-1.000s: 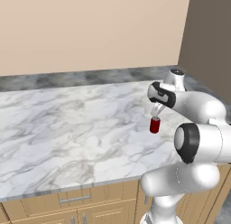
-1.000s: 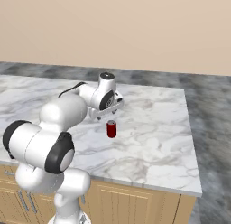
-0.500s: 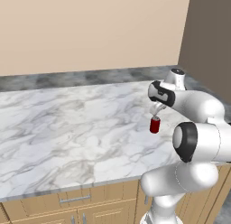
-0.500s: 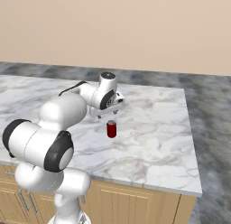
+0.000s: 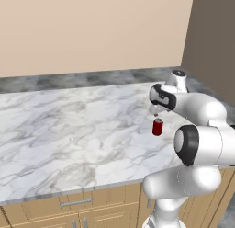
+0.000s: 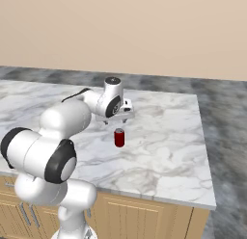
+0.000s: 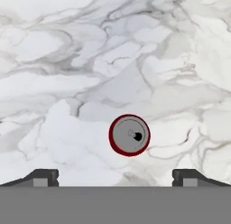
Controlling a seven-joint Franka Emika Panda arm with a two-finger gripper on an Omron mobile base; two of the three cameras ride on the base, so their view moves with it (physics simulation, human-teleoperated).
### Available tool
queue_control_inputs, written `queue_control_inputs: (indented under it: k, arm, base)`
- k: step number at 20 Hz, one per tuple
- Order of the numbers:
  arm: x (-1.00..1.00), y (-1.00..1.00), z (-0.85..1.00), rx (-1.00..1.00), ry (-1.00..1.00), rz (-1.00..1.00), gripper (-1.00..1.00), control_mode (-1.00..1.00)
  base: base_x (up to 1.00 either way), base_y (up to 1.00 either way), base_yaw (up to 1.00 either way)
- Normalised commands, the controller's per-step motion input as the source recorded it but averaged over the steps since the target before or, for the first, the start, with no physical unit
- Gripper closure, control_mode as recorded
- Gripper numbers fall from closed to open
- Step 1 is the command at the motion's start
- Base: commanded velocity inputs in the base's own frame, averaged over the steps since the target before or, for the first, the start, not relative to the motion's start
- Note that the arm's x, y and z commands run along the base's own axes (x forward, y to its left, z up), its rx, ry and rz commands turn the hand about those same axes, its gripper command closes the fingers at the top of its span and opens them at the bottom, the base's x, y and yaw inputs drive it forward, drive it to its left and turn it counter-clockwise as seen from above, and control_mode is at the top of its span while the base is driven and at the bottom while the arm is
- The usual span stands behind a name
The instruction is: Pick the can from the counter and place it in the open cabinet.
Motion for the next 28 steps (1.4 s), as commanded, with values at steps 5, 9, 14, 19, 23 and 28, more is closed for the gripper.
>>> queue_control_inputs:
  k: [5,9,14,19,23,28]
  arm:
    - [0.0,0.0,-0.06,0.01,0.0,-0.29,-1.0,-1.0]
    - [0.0,0.0,0.0,0.0,0.0,-0.05,-1.0,-1.0]
    - [0.0,0.0,-0.08,0.0,0.0,0.0,-1.0,-1.0]
    - [0.0,0.0,-0.16,0.0,0.0,0.0,-1.0,-1.0]
    - [0.03,0.0,-0.14,0.0,0.0,0.0,-1.0,-1.0]
    - [0.11,-0.06,-0.13,0.0,0.0,-0.01,-1.0,-1.0]
  base:
    - [0.0,0.0,0.0]
    - [0.0,0.0,0.0]
    - [0.0,0.0,0.0]
    - [0.0,0.0,0.0]
    - [0.0,0.0,0.0]
    - [0.0,0.0,0.0]
